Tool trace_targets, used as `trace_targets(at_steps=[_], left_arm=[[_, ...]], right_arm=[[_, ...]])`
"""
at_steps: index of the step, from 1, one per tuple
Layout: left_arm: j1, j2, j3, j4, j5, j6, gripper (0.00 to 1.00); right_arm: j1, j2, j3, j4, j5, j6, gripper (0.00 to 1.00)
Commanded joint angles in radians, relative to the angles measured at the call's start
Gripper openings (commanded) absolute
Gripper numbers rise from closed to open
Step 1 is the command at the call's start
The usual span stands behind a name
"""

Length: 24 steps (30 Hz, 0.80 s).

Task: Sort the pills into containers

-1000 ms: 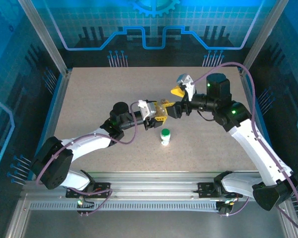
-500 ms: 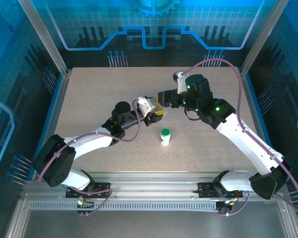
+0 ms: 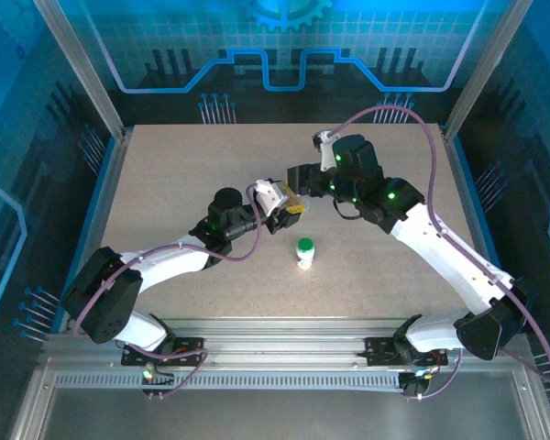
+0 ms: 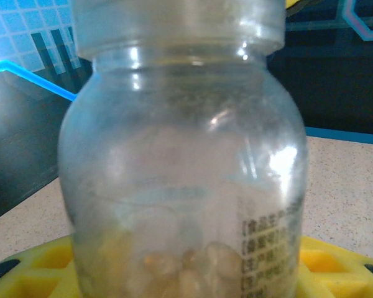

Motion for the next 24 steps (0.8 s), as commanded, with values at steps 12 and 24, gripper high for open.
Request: trace_targets(at_steps=[12, 24], left_arm=[[-0.004, -0.002, 0.001, 0.088, -0.006, -0.025, 0.0], [0.031, -0.076, -0.084, 0.216, 0.16, -0.059, 0.0]], right_arm=[[0.022, -0.013, -0.039, -0.017, -0.031, 0.023, 0.48], [-0.107, -0.138, -0.204, 0.093, -0.421, -0.267, 0.22]])
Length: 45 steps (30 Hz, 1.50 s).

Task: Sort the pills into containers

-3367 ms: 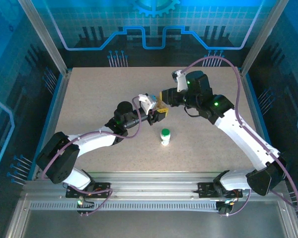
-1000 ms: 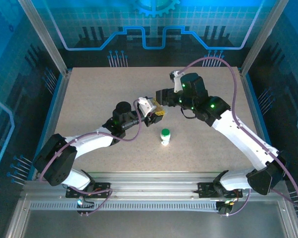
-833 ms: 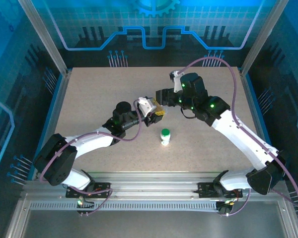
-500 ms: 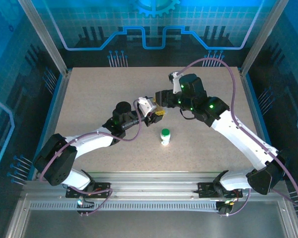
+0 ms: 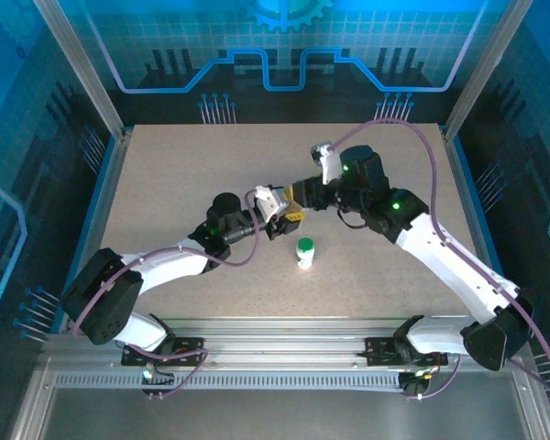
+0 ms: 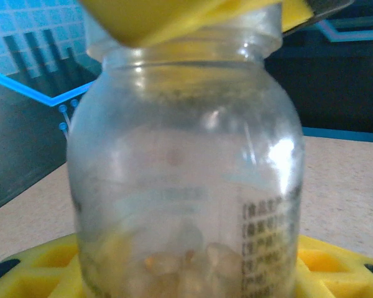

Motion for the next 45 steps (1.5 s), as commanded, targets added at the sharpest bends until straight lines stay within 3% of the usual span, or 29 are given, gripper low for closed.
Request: trace_targets(at_steps=[1, 5, 13, 20, 23, 29, 32, 40, 45], left_arm=[[0.039, -0.067, -0.031, 0.168, 0.114, -0.063, 0.0], [0.064, -0.079, -0.039, 0.189, 0.278, -0.085, 0.0], [0.077, -0.058, -0.04, 0.257, 0.455, -0.166, 0.0], [0.078, -0.041, -0.021, 0.275, 0.536, -0.211, 0.0], [0.078, -0.034, -0.02, 0.274, 0.537, -0.213, 0.0], [0.081, -0.027, -0.022, 0.274, 0.531, -0.211, 0.0], [0.082, -0.027, -0.02, 0.264, 0.52, -0.203, 0.0], [0.088, -0.033, -0.026, 0.242, 0.436, -0.168, 0.0], [0.088, -0.032, -0.036, 0.222, 0.265, -0.125, 0.0]], right_arm=[[-0.07, -0.052, -0.052, 0.001, -0.242, -0.191, 0.22], [-0.075, -0.054, -0.041, -0.105, -0.413, -0.426, 0.22], [-0.075, -0.061, 0.043, -0.26, -0.504, -0.74, 0.19], [-0.075, -0.094, 0.039, -0.22, -0.537, -0.817, 0.4], [-0.075, -0.094, 0.045, -0.202, -0.5, -0.797, 0.49], [-0.077, -0.096, 0.064, -0.186, -0.424, -0.731, 0.8], [-0.076, -0.113, 0.069, -0.188, -0.419, -0.714, 0.87], [-0.076, -0.181, 0.065, -0.179, -0.357, -0.619, 0.92], [-0.07, -0.189, 0.089, -0.087, -0.182, -0.372, 0.89]])
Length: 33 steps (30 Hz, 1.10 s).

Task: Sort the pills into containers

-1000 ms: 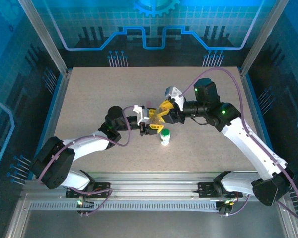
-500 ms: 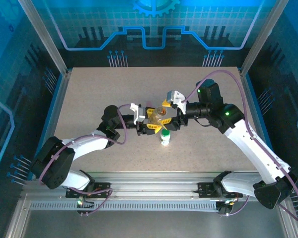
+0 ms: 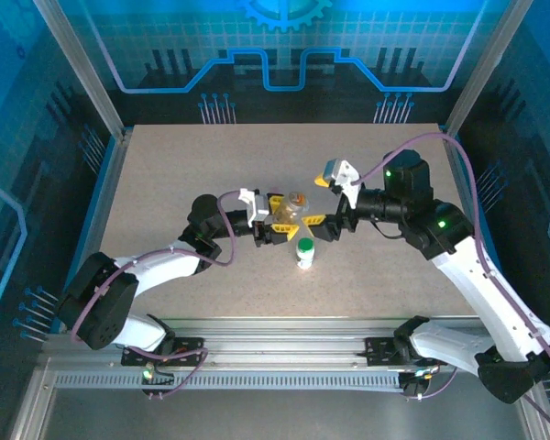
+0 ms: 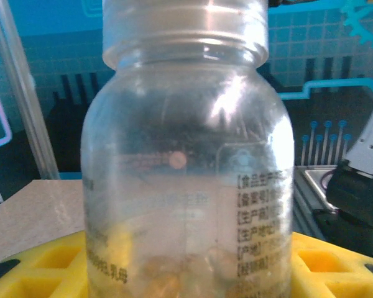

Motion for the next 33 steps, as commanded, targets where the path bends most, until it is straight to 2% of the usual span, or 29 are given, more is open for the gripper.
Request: trace_targets(at_steps=[1, 3, 6, 9, 17, 33], left_arm=[[0.006, 0.0, 0.013, -0.001, -0.159, 0.05, 0.0], [0.004, 0.002, 0.004, -0.001, -0.239, 0.064, 0.0], [-0.008, 0.0, 0.002, -0.011, -0.344, 0.089, 0.0], [-0.023, -0.002, 0.002, -0.031, -0.428, 0.113, 0.0], [-0.065, 0.015, -0.009, -0.027, -0.573, 0.145, 0.0], [-0.081, 0.018, -0.005, -0.035, -0.601, 0.156, 0.0]], right_arm=[[0.005, 0.001, 0.047, 0.082, 0.175, 0.248, 0.87], [0.031, 0.025, 0.064, 0.103, 0.314, 0.395, 0.81], [0.073, 0.066, 0.091, 0.094, 0.471, 0.537, 0.79], [0.089, 0.111, 0.115, 0.085, 0.551, 0.647, 0.78], [0.147, 0.208, 0.156, 0.134, 0.625, 0.691, 0.79], [0.173, 0.35, 0.218, 0.086, 0.605, 0.673, 0.78]])
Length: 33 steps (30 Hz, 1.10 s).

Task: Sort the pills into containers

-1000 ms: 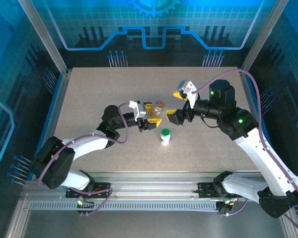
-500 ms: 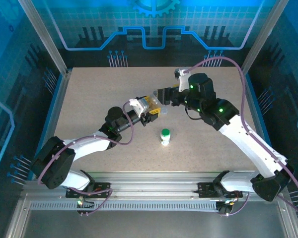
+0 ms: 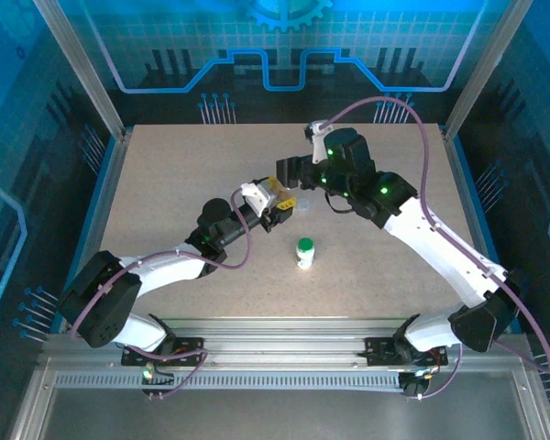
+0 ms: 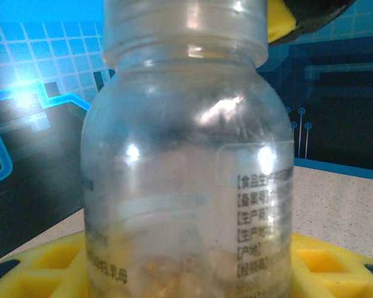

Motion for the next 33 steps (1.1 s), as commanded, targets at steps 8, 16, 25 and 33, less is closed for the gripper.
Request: trace_targets(at_steps=[8, 16, 25, 33], left_arm=[[-0.007, 0.001, -0.009, 0.019, -0.027, 0.024, 0.0], [-0.007, -0.014, -0.004, 0.009, -0.029, 0.014, 0.0], [-0.007, -0.008, -0.02, 0.048, -0.006, 0.013, 0.0], [0.03, -0.034, -0.054, 0.142, 0.254, -0.074, 0.0]], right_arm=[[0.021, 0.038, 0.027, -0.009, -0.032, 0.021, 0.66], [0.022, 0.015, -0.034, 0.019, -0.064, 0.046, 0.5], [0.011, -0.038, -0.112, 0.105, -0.175, 0.0, 0.37], [-0.081, -0.134, -0.295, 0.304, -0.675, -0.322, 0.29]])
